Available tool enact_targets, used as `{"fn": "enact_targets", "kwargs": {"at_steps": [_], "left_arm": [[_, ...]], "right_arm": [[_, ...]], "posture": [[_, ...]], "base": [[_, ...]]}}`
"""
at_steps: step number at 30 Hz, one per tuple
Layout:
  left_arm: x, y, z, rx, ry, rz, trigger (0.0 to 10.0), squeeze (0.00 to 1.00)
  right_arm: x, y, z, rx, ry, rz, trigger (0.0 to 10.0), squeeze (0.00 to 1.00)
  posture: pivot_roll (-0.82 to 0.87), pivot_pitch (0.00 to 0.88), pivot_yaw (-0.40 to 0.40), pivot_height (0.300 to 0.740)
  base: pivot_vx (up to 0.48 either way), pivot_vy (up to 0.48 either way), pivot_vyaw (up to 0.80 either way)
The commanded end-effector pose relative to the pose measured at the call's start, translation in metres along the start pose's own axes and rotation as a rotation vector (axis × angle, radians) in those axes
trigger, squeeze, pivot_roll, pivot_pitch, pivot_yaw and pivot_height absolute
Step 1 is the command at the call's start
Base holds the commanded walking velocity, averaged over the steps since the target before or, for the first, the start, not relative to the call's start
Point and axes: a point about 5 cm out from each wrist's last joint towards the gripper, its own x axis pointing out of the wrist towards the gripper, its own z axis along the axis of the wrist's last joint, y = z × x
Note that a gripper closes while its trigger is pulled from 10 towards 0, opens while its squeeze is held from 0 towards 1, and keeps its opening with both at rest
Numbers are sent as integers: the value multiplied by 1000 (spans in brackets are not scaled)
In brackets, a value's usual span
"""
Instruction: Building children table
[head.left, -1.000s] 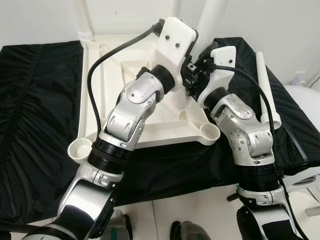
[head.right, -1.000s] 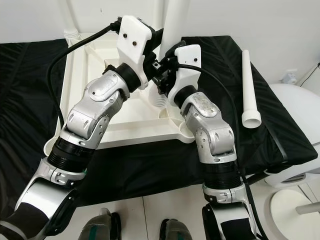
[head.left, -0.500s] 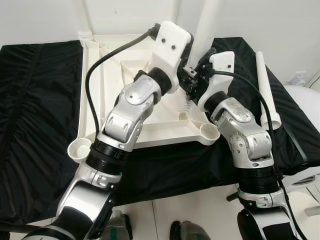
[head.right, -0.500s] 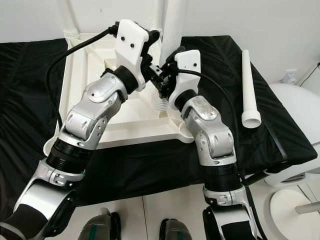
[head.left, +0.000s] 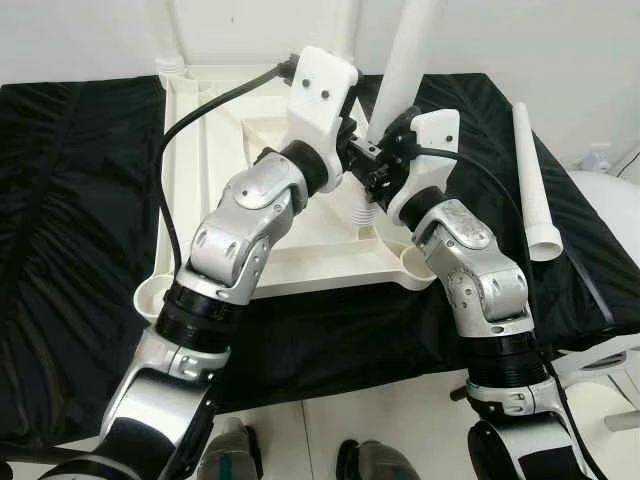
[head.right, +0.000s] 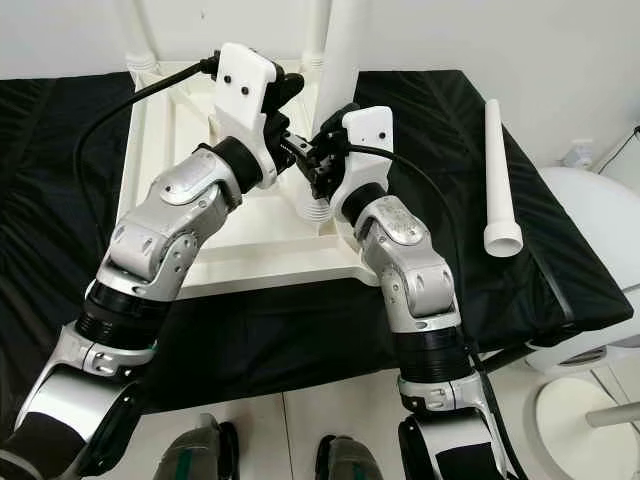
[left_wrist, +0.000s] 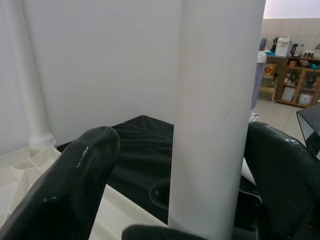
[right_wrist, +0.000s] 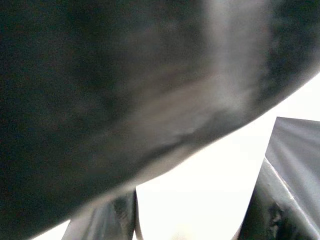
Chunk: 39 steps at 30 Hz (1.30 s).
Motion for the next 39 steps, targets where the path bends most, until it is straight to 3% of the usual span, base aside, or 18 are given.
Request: {"fn": "enact_targets", "kwargs": {"at_steps": [1, 5, 6, 7, 10, 14, 24, 27, 32, 35, 39], "left_arm": [[-5, -10, 14, -9, -62, -192, 10000, 1000], [-7, -10, 16, -32, -66, -200, 10000, 1000], [-8, -9, 18, -61, -71, -209, 10000, 918], [-10, -9, 19, -86, -72, -220, 10000, 0], [-15, -7, 22, -136, -73, -229, 10000, 0], [-16, -4, 20, -139, -61, -219, 10000, 0], [-22, 8, -16, -79, 104, -40, 10000, 0], [-28, 8, -37, -20, 174, 21, 10000, 0], [-32, 3, -48, 24, 204, 19, 10000, 0], [-43, -11, -73, 149, 252, -37, 10000, 0], [-51, -18, -91, 207, 300, -107, 10000, 0]], "right_arm": [[-3, -20, -4, 4, 11, -120, 10000, 0], [-2, -22, -4, 4, 5, -133, 10000, 0], [-2, -24, -4, -4, 3, -148, 10000, 0], [-2, -26, -5, -5, -1, -164, 10000, 0], [-2, -30, -6, -1, -11, -192, 10000, 0], [-2, -32, -7, -3, -18, -205, 10000, 0], [-7, -39, -8, -44, -56, -226, 10000, 0], [-12, -40, -8, -27, -76, -195, 10000, 0], [-15, -40, -9, -29, -78, -185, 10000, 0], [-20, -41, -11, -35, -75, -164, 10000, 0], [-22, -44, -13, -44, -66, -165, 10000, 0]], "posture": [[18, 93, -54, 740], [19, 93, -52, 740], [20, 94, -53, 740], [22, 94, -53, 740], [24, 93, -54, 740], [25, 92, -54, 740], [28, 88, -57, 740], [34, 83, -61, 740], [36, 81, -63, 740], [37, 73, -65, 740], [36, 67, -68, 740]], "base": [[0, 0, 0], [0, 0, 0], [0, 0, 0], [0, 0, 0], [0, 0, 0], [0, 0, 0], [0, 0, 0], [0, 0, 0], [0, 0, 0], [0, 0, 0], [0, 0, 0]]}}
